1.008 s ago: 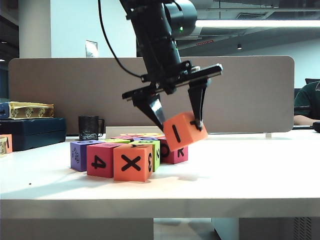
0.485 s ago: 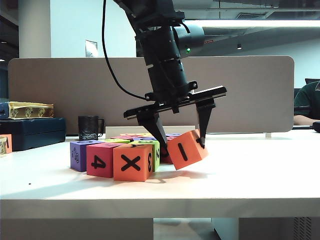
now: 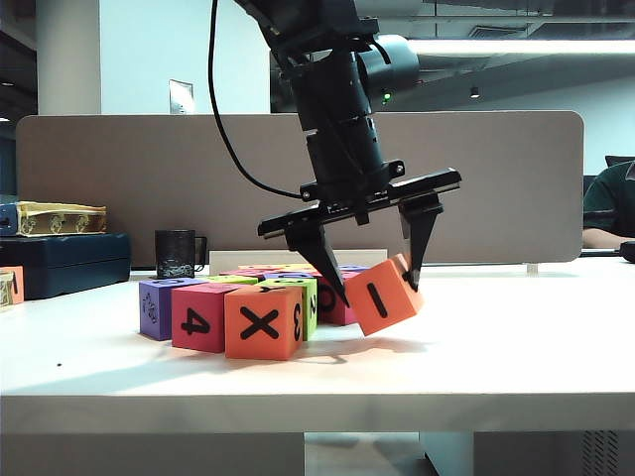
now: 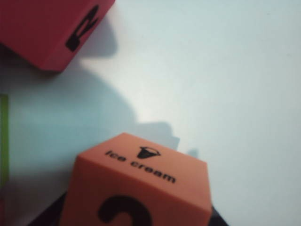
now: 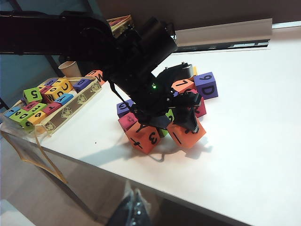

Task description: Select the appropriate blocks from the scattered letter blocks on the table and arrange them in a row to spell out "23".

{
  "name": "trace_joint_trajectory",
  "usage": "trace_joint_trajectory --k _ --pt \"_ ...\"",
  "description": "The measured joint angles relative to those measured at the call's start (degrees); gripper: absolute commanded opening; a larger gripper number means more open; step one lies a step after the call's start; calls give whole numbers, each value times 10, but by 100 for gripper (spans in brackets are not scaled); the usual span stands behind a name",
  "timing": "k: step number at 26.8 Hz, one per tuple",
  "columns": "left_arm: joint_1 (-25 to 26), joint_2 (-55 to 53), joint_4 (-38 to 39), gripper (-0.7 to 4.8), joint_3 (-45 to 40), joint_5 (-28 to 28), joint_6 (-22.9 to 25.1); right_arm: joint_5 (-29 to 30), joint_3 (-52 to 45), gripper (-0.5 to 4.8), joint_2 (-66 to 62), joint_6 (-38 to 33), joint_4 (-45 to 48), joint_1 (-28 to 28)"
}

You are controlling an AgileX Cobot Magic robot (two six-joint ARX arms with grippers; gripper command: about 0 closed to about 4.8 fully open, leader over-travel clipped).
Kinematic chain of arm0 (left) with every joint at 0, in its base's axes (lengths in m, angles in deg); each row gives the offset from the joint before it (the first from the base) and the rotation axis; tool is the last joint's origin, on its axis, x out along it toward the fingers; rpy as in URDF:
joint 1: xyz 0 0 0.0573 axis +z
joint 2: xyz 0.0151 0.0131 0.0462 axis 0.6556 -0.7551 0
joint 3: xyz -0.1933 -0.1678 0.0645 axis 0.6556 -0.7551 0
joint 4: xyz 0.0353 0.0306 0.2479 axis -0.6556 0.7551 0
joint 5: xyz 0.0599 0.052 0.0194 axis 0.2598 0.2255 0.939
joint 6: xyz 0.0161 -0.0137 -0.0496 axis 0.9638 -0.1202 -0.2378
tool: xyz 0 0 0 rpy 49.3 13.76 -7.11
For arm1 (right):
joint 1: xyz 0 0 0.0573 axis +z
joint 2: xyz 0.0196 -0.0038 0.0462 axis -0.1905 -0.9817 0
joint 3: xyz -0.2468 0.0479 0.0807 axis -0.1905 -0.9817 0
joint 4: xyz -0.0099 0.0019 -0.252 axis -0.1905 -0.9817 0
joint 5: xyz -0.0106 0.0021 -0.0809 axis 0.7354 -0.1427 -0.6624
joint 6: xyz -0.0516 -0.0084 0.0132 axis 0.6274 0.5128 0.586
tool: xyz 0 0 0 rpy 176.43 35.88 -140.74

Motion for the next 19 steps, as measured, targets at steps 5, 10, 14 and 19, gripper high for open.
trace_joint_trajectory --k 5,10,14,19 --pt "0 -3 1 311 0 0 0 0 0 -1 0 0 0 0" --pt "0 -7 1 311 0 0 0 0 0 -1 0 0 0 0" --pt "0 -18 -1 350 0 -1 0 0 0 -1 0 0 0 0" --pt "0 -26 1 352 0 -1 21 0 0 -1 0 0 0 0"
